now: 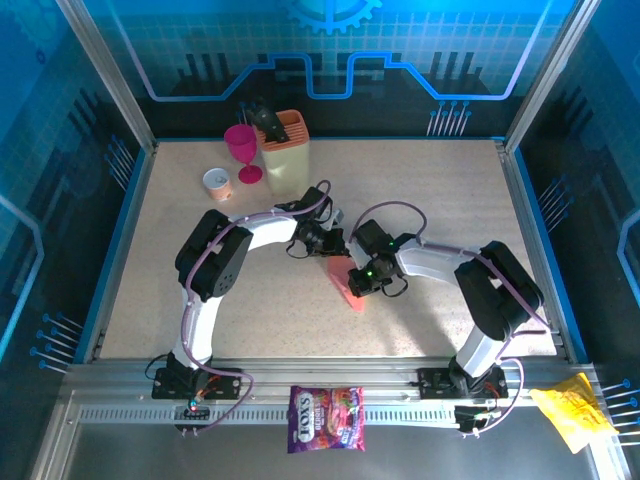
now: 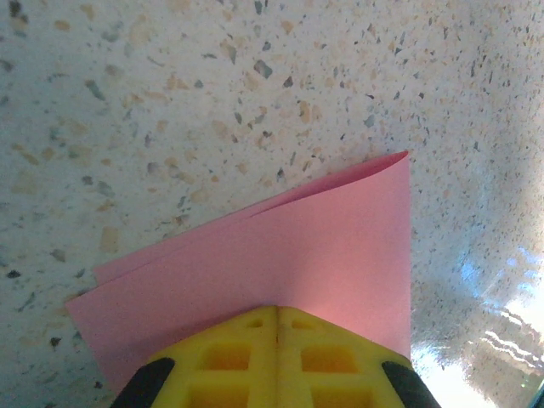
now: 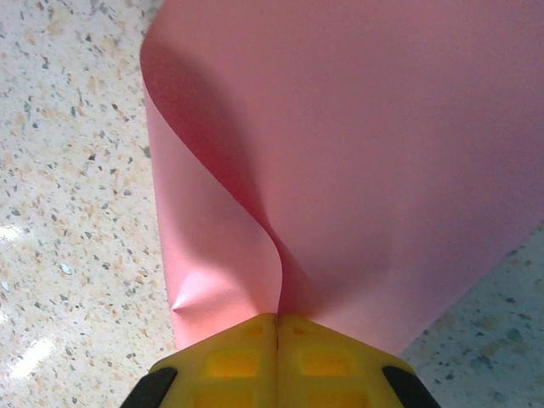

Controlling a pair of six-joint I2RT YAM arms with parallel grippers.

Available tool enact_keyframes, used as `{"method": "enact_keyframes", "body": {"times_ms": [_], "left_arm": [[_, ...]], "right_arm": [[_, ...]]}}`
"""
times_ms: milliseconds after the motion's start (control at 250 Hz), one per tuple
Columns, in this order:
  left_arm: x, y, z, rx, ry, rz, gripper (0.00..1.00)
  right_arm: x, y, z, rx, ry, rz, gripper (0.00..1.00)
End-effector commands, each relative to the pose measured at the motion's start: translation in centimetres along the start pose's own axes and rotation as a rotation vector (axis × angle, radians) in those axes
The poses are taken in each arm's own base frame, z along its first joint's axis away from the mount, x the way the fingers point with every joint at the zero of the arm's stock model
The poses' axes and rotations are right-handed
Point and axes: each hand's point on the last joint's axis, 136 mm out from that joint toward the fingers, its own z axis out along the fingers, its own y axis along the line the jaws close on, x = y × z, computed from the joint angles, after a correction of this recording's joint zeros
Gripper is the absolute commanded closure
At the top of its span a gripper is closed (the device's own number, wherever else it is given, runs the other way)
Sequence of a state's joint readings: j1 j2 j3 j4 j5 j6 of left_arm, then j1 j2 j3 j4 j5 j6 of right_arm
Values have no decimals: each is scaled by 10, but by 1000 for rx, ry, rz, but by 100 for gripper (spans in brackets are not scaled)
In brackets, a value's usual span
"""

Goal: Fold a paper plane with a square sheet of paper (pick it up from the middle)
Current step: Third fold the triangle at the center of the table.

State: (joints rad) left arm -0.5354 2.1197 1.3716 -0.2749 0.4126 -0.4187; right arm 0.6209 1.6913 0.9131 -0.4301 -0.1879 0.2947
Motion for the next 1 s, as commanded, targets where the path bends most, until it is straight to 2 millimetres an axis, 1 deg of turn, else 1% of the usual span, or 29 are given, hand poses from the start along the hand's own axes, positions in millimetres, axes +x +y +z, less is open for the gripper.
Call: {"method": "enact_keyframes", "body": {"times_ms": [0,204,395,767,895,995], "left_arm": [[24,34,11,-100,59,-50,100],[24,35,12,-100,59,-51,100],[24,35,12,-99,58,-50,100],[24,36,12,-100,58,-53,100],[24,36,13,-98,58,-55,100],[24,36,13,-97,57,-54,100]], "right_arm": [[-1,2,-1,2,0,9,100],[-16,-2,-16,13,-40,8,100],[-23,-8,-18,16,-44,15,100],[-19,-15,-9,33,-15,16,100],[-16,-22,-7,49,-6,25,100],[-14,-21,-6,49,-1,25,100]]}}
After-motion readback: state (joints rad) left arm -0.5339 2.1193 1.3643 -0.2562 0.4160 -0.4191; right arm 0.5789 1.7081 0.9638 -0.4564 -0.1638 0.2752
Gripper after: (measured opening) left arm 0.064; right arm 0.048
